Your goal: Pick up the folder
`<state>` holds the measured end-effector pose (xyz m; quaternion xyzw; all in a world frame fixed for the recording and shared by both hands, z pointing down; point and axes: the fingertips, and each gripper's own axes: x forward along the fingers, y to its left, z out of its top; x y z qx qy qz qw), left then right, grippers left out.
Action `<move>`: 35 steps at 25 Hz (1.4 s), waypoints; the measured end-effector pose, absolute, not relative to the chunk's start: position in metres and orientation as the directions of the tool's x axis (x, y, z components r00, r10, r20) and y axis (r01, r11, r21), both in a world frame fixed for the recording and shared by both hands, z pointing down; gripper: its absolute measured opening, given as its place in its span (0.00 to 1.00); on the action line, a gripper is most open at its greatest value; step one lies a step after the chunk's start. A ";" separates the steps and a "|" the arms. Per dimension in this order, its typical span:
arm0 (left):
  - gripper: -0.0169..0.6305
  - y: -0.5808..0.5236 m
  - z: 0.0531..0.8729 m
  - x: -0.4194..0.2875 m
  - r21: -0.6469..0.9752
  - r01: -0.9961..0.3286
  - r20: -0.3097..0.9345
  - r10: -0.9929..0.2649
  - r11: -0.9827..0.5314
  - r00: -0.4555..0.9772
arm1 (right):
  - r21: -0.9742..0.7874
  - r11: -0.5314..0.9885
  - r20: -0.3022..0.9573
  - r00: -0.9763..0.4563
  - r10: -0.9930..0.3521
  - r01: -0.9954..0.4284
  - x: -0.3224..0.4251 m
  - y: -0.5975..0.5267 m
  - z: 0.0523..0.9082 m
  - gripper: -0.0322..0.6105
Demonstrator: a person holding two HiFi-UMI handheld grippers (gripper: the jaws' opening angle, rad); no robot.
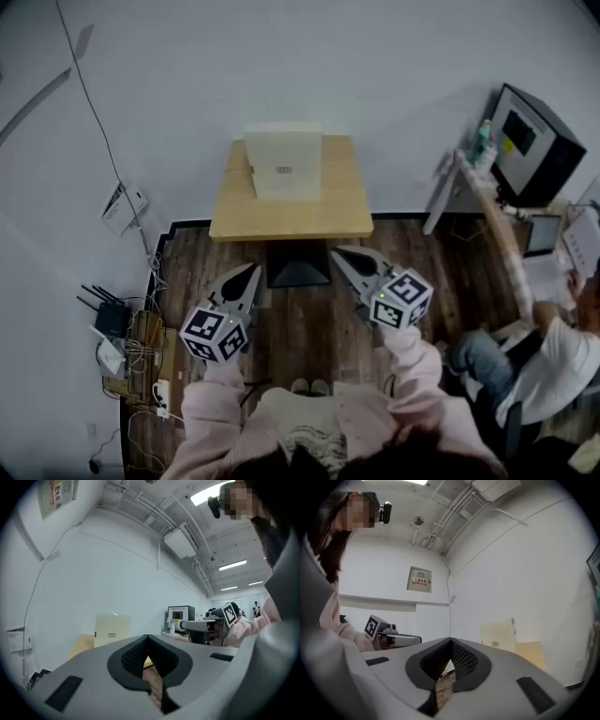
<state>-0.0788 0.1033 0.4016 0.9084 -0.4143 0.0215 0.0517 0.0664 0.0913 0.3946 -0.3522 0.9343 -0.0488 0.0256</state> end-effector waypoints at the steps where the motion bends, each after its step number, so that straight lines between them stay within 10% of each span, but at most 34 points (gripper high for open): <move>1: 0.02 0.104 0.402 -0.078 0.075 -0.755 0.082 -0.750 -0.651 0.656 | -0.109 0.748 -0.015 -0.751 -0.660 -0.655 0.067 0.092 0.395 0.03; 35: 0.02 0.091 0.412 -0.070 0.121 -0.766 0.080 -0.763 -0.631 0.641 | -0.131 0.763 0.006 -0.770 -0.638 -0.633 0.076 0.073 0.407 0.03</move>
